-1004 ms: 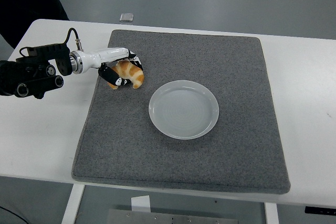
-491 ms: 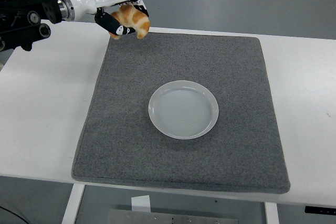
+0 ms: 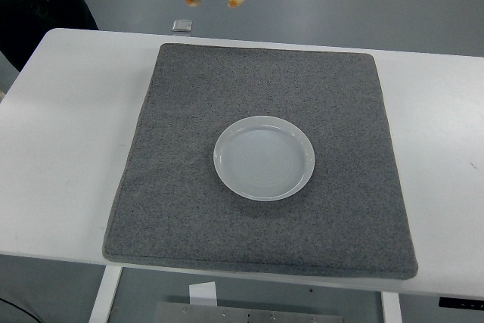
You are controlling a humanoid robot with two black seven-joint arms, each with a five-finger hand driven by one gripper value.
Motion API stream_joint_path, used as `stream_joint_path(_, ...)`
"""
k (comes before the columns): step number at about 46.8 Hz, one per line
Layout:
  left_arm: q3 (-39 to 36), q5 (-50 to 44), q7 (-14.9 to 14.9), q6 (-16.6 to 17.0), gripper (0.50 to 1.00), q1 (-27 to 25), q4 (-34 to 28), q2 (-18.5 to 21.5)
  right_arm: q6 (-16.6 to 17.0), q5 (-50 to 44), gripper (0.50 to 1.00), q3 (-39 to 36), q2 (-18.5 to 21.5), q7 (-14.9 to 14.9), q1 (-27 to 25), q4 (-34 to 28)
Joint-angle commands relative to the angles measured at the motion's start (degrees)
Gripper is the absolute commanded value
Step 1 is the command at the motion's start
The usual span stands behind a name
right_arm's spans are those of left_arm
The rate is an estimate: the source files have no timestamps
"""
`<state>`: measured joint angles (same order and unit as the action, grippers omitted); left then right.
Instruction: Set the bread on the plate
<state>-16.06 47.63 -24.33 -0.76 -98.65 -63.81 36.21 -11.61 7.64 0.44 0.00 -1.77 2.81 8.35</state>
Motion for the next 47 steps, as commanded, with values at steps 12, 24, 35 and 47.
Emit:
stream_joint_path(12,0.51,0.89,-4.93,-0.82,0.5,-1.37,-4.47,-3.6,0.01,0.01,0.952,0.0,0.0,0.01,0.0,0.0)
stream_joint_path(24,0.42,1.24,-5.9,-0.82,0.5,-0.67,-4.39,-8.52,0.01,0.01,0.952,0.0,0.0,0.01,0.0,0.0)
stream_joint_path(35,-0.19,1.85,-5.9,-0.38,0.5,2.14,-2.02,-13.27,0.01,0.01,0.954,0.0,0.0,0.01,0.0,0.0)
stream_joint_path(47,-0.19,5.8,-5.9,1.99,0.5,8.82,2.2,-16.52,0.01,-0.08,0.952,0.0,0.0,0.01,0.0,0.0)
